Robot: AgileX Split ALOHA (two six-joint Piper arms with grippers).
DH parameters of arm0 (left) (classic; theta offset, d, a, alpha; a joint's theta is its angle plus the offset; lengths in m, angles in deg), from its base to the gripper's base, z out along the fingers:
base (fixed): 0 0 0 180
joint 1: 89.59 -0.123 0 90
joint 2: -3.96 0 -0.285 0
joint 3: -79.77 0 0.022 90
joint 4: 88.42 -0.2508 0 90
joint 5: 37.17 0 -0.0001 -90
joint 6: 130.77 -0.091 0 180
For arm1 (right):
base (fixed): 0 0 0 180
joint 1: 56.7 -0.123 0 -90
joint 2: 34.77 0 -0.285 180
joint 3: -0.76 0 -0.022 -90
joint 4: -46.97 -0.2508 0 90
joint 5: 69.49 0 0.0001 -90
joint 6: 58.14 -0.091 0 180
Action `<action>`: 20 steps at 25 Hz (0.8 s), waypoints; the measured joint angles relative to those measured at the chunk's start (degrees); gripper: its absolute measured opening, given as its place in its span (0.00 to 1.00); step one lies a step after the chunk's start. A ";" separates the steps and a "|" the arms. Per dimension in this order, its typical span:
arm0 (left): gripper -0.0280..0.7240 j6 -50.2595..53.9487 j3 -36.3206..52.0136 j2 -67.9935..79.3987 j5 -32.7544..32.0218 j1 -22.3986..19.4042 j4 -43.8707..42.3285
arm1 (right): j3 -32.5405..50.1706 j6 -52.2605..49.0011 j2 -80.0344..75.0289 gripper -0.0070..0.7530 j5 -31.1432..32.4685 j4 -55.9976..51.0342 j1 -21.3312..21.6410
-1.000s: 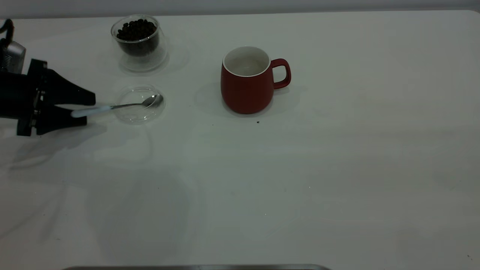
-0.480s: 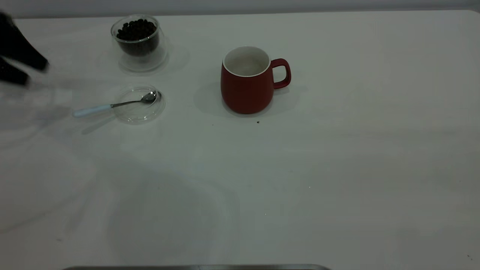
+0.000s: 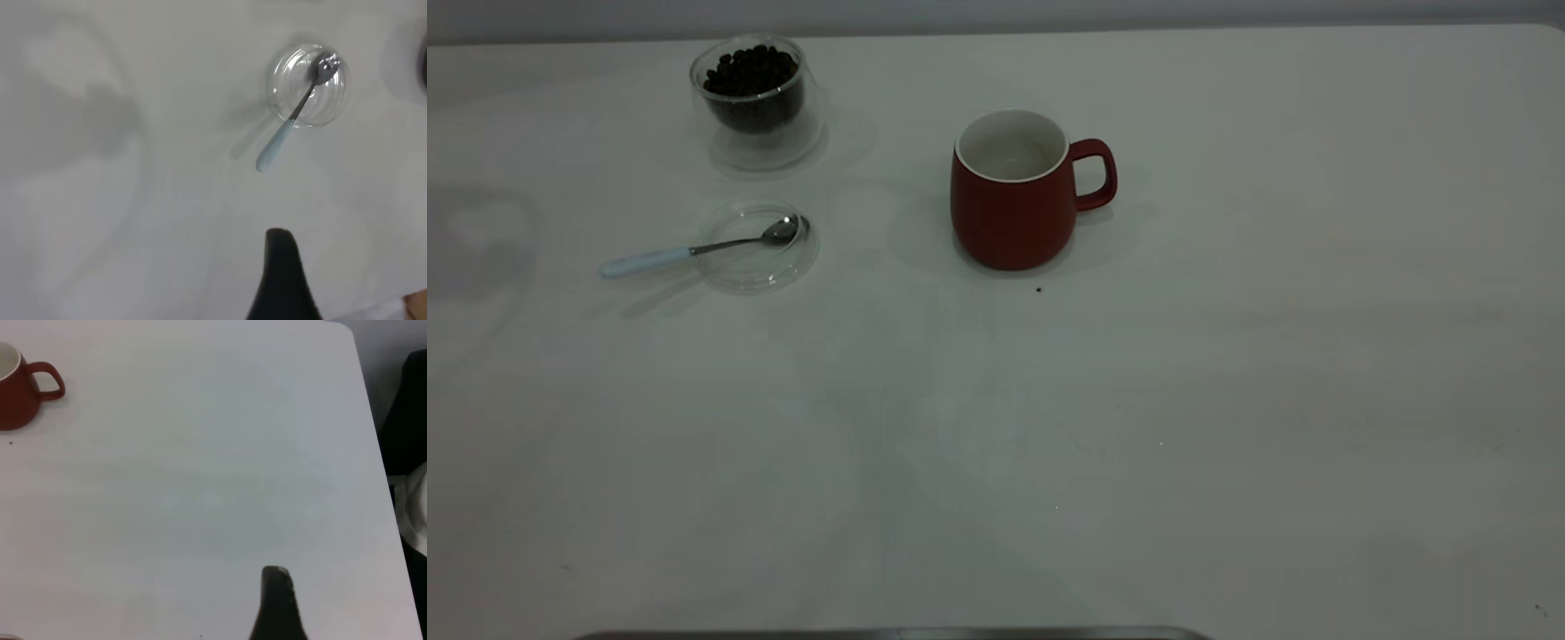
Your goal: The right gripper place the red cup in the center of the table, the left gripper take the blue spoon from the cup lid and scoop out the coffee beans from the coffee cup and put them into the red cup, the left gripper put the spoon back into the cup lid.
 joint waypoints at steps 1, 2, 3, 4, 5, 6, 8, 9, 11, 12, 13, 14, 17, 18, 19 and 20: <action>0.83 0.78 0.90 -2.09 0.00 1.02 -1.10 | 0.00 0.00 0.00 0.79 0.00 0.00 0.00; 0.83 1.37 2.19 -4.79 0.00 1.98 -1.98 | 0.00 0.00 0.00 0.79 0.00 0.00 0.00; 0.83 1.54 3.96 -7.67 0.00 3.23 -2.70 | 0.00 0.00 0.00 0.79 0.00 0.00 0.00; 0.83 1.70 5.82 -10.74 0.00 4.58 -3.35 | 0.00 0.00 0.00 0.79 0.00 0.00 0.00; 0.83 1.76 8.29 -13.42 0.00 5.97 -3.53 | 0.00 0.00 0.00 0.79 0.00 0.00 0.00; 0.83 1.78 10.91 -16.73 0.00 7.11 -3.66 | 0.00 0.00 0.00 0.79 0.00 0.00 0.00; 0.83 3.58 15.98 -23.15 0.00 9.61 -3.72 | 0.00 0.00 0.00 0.79 0.00 0.00 0.00; 0.83 4.87 18.88 -26.85 0.00 10.57 -4.15 | 0.00 0.00 0.00 0.79 0.00 0.00 0.00; 0.83 7.00 23.96 -34.40 0.00 12.95 -6.03 | 0.00 0.00 0.00 0.79 0.00 0.00 0.00; 0.83 8.13 26.50 -37.53 0.00 14.20 -7.60 | 0.00 0.00 0.00 0.79 0.00 0.00 0.00; 0.83 9.13 28.75 -41.26 0.00 15.24 -9.43 | 0.00 0.00 0.00 0.79 0.00 0.00 0.00; 0.83 10.38 30.48 -44.90 0.00 16.40 -11.12 | 0.00 0.00 0.00 0.79 0.00 0.00 0.00; 0.83 14.26 35.54 -54.73 0.00 18.12 -16.00 | 0.00 0.00 0.00 0.79 0.00 0.00 0.00; 0.83 15.47 36.80 -57.97 0.00 18.26 -17.06 | 0.00 0.00 0.00 0.79 0.00 0.00 0.00; 0.83 16.31 38.39 -60.50 0.00 18.39 -18.11 | 0.00 0.00 0.00 0.79 0.00 0.00 0.00; 0.83 16.82 40.10 -63.38 0.00 18.45 -18.58 | 0.00 0.00 0.00 0.79 0.00 0.00 0.00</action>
